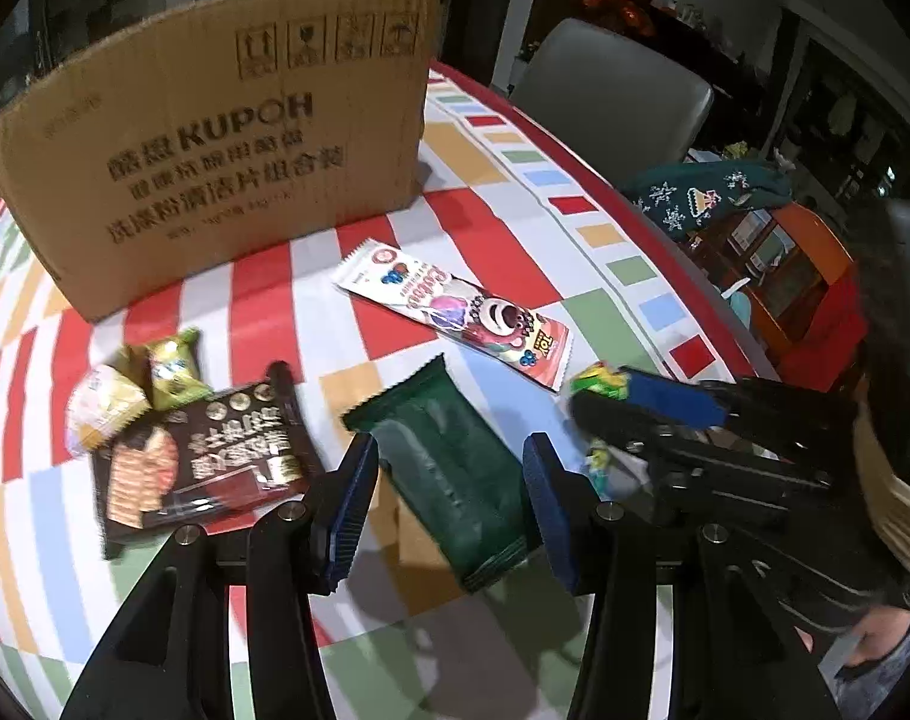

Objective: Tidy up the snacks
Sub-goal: 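Grasp the dark green packet with the left gripper while the right grasps another green lollipop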

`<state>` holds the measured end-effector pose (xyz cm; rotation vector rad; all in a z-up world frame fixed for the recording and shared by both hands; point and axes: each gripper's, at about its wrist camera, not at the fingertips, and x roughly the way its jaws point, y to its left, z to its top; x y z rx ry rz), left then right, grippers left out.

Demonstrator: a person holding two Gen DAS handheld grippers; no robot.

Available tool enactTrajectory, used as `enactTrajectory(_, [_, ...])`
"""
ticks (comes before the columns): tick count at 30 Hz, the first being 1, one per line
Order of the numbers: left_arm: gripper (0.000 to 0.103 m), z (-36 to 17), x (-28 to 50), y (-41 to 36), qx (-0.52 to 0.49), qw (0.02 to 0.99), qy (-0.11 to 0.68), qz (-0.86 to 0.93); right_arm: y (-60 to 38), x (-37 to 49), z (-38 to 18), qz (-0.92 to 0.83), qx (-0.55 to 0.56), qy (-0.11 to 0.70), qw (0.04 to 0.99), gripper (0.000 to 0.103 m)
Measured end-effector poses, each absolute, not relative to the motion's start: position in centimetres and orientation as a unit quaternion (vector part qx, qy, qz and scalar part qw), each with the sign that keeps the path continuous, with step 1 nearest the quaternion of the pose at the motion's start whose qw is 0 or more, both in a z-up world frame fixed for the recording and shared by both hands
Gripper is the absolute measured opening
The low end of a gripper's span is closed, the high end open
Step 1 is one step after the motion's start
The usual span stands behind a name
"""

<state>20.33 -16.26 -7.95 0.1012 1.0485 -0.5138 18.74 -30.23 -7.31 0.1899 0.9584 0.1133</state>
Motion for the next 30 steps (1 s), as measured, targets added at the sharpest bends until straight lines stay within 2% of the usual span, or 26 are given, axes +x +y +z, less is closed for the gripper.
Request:
enactTrajectory(4, [0.049, -9.0, 21.1, -16.9, 0.03, 0.834, 0.508, -0.213, -31.3, 18.0, -6.7, 0.04, 0.09, 0.449, 0.888, 0.026])
enactTrajectory(10, [0.049, -9.5, 21.3, -18.2, 0.055, 0.847, 0.502, -0.165, -31.7, 17.8, -6.3, 0.042, 0.092, 0.442, 0.891, 0.026])
enactTrajectory(14, [0.052, -10.1, 21.2, -18.1, 0.055, 0.842, 0.518, -0.144, -31.7, 17.7, -6.2, 0.046, 0.094, 0.439, 0.892, 0.026])
enactTrajectory(17, [0.051, -10.4, 20.9, -18.1, 0.068, 0.846, 0.509, -0.143, -31.8, 17.7, -6.2, 0.046, 0.096, 0.438, 0.893, 0.026])
enactTrajectory(18, [0.045, -10.4, 20.9, -18.2, 0.07, 0.847, 0.507, -0.146, -31.7, 17.7, -6.2, 0.047, 0.096, 0.438, 0.893, 0.026])
enactTrajectory(30, [0.044, -8.2, 19.9, -16.1, 0.044, 0.853, 0.49, -0.176, -30.7, 17.6, -5.7, 0.052, 0.08, 0.439, 0.893, 0.026])
